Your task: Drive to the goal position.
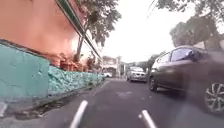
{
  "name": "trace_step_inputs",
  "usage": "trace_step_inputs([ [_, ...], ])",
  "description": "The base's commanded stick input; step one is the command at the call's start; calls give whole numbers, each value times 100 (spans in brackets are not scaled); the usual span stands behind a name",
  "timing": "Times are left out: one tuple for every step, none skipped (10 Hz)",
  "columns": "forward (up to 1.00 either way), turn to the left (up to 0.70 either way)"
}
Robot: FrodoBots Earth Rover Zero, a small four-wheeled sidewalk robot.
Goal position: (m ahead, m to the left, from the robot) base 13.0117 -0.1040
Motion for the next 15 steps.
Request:
trace_step_inputs([
  [85,7],
  [85,0],
  [85,1],
  [85,12],
  [85,9],
  [85,3],
  [85,-25],
  [85,-33],
  [85,-23],
  [85,0],
  [85,0],
  [85,0],
  [85,0],
  [85,-9],
  [85,-34],
])
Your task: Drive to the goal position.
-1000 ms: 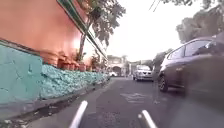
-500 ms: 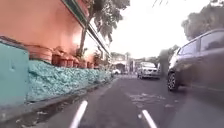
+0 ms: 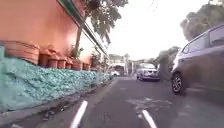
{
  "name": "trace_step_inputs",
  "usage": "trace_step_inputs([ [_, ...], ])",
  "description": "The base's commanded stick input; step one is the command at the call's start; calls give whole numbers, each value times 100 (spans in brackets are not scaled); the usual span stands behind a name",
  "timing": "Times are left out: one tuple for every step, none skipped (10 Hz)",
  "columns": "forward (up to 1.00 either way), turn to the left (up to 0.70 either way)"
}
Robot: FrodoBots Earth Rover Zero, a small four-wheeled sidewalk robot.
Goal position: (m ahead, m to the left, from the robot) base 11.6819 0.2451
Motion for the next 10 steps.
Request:
trace_step_inputs([
  [85,-34],
  [85,-34],
  [85,-2],
  [85,0],
  [85,0],
  [85,-11],
  [85,-26],
  [85,-34],
  [85,-34],
  [85,-34],
])
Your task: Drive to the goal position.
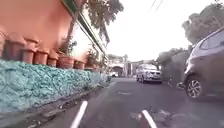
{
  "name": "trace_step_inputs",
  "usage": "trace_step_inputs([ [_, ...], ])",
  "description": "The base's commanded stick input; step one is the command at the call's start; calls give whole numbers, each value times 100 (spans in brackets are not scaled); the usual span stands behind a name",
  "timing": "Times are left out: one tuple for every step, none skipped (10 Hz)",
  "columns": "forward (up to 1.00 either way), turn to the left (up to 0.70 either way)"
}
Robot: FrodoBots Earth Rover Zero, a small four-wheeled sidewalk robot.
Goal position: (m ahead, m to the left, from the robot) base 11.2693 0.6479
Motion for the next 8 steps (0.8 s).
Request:
trace_step_inputs([
  [85,-34],
  [85,-12],
  [85,0],
  [85,-22],
  [85,-34],
  [85,-34],
  [85,-34],
  [85,-34],
])
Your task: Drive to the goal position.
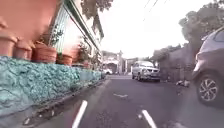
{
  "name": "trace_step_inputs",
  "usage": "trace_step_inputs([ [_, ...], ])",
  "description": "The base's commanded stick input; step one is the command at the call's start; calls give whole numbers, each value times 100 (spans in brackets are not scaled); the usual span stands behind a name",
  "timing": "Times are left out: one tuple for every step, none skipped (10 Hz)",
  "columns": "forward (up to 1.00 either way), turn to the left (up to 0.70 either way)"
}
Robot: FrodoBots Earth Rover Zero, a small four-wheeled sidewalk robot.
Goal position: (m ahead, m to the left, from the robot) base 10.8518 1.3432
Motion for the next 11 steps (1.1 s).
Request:
trace_step_inputs([
  [85,-34],
  [85,-31],
  [85,-12],
  [85,0],
  [85,0],
  [85,0],
  [85,0],
  [85,0],
  [85,0],
  [85,0],
  [85,0],
])
